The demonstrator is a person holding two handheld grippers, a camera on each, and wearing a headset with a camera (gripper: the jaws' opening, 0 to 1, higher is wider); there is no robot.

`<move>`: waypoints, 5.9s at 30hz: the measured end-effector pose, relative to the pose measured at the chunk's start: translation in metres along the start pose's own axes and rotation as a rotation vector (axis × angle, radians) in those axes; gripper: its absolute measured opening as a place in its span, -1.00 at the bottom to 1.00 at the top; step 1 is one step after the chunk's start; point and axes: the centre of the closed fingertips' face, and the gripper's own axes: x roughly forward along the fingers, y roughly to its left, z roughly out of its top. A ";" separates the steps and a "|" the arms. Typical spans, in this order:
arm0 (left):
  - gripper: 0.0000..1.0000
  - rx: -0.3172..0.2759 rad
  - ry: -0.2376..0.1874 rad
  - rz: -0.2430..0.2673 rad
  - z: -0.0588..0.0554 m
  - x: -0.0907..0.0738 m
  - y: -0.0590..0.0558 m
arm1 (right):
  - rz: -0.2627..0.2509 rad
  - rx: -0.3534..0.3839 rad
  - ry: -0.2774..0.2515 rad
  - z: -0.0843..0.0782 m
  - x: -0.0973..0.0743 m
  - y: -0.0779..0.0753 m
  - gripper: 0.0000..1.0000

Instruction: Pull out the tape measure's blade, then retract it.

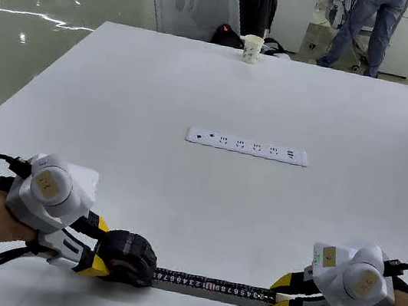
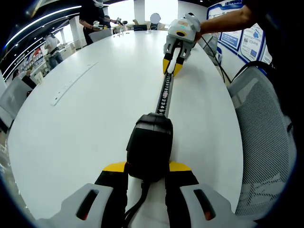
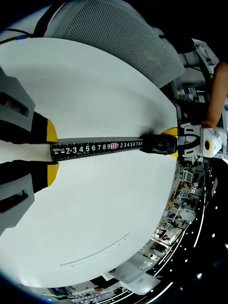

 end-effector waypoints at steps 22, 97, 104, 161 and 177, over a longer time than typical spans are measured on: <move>-0.51 0.004 0.009 -0.002 0.003 -0.001 -0.003 | -0.033 0.036 0.052 -0.035 -0.023 -0.001 -0.84; 0.33 -0.142 -0.028 0.112 0.000 -0.025 -0.025 | -0.118 0.190 0.001 -0.028 -0.051 0.017 0.03; 0.48 -0.214 -0.077 0.147 -0.002 -0.029 -0.029 | -0.151 0.233 -0.028 -0.025 -0.054 0.024 0.15; 0.95 -0.518 -0.336 0.451 0.010 -0.034 -0.089 | -0.376 0.585 -0.262 0.023 -0.054 0.078 0.86; 0.98 -0.553 -0.354 0.466 0.019 -0.035 -0.101 | -0.442 0.659 -0.290 0.042 -0.052 0.088 0.98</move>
